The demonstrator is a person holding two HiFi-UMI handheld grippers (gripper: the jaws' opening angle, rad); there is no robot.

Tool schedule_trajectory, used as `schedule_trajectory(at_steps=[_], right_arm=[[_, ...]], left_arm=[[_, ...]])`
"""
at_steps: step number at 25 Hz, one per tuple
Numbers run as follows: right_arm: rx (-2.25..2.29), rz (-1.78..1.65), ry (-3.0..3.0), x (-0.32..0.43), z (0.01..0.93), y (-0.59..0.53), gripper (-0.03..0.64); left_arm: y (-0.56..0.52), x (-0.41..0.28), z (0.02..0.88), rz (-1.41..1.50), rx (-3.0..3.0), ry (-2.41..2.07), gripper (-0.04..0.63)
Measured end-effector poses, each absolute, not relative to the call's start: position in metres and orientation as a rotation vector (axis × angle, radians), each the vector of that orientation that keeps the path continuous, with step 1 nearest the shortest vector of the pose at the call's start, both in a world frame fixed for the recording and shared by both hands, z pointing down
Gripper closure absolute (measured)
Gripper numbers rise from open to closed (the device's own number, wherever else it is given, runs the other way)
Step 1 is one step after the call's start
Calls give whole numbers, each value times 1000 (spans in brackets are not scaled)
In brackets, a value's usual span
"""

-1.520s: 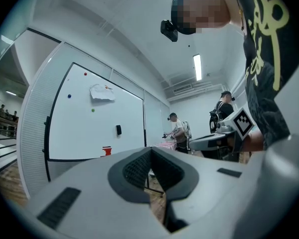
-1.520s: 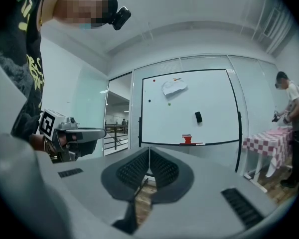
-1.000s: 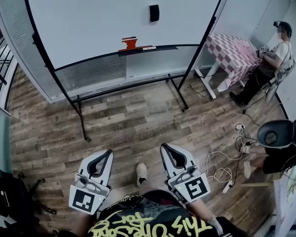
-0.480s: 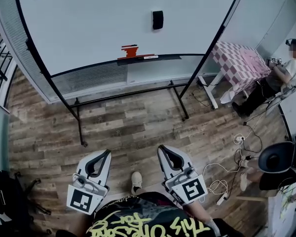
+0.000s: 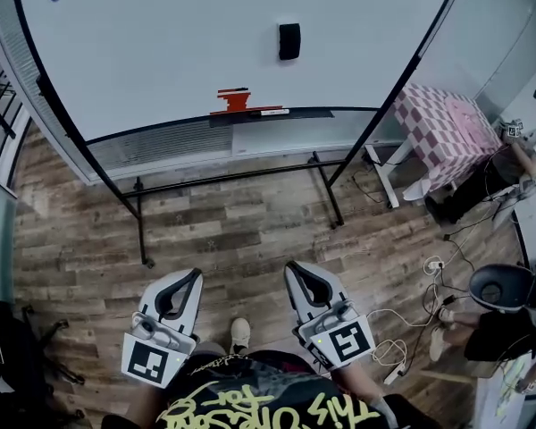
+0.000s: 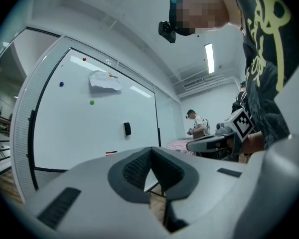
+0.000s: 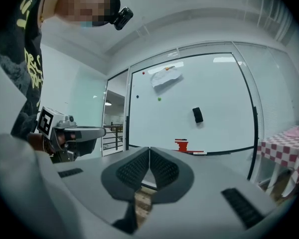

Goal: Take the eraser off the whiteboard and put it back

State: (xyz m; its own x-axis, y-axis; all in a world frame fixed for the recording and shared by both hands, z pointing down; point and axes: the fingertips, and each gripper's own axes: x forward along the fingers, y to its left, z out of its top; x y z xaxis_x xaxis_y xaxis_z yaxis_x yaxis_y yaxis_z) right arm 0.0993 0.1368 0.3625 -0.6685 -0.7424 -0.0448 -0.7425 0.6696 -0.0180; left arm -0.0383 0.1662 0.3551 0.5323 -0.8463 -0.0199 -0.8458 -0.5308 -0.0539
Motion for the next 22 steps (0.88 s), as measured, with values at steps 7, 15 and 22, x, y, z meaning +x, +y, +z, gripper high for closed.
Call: schedule_trajectory(at_steps=[7,15,22], right_arm=[[-1247,1,2831,93,365,128,607],[-1251,-1,2839,94,367,122,607],[-1222,27,2850,94,364,123,607]], left_arm=[[156,-41,356,-23,-2705,1492,589],[146,-34,355,-20,-2715,1451,589],[149,-28,357,-30,-2730,1436,589]])
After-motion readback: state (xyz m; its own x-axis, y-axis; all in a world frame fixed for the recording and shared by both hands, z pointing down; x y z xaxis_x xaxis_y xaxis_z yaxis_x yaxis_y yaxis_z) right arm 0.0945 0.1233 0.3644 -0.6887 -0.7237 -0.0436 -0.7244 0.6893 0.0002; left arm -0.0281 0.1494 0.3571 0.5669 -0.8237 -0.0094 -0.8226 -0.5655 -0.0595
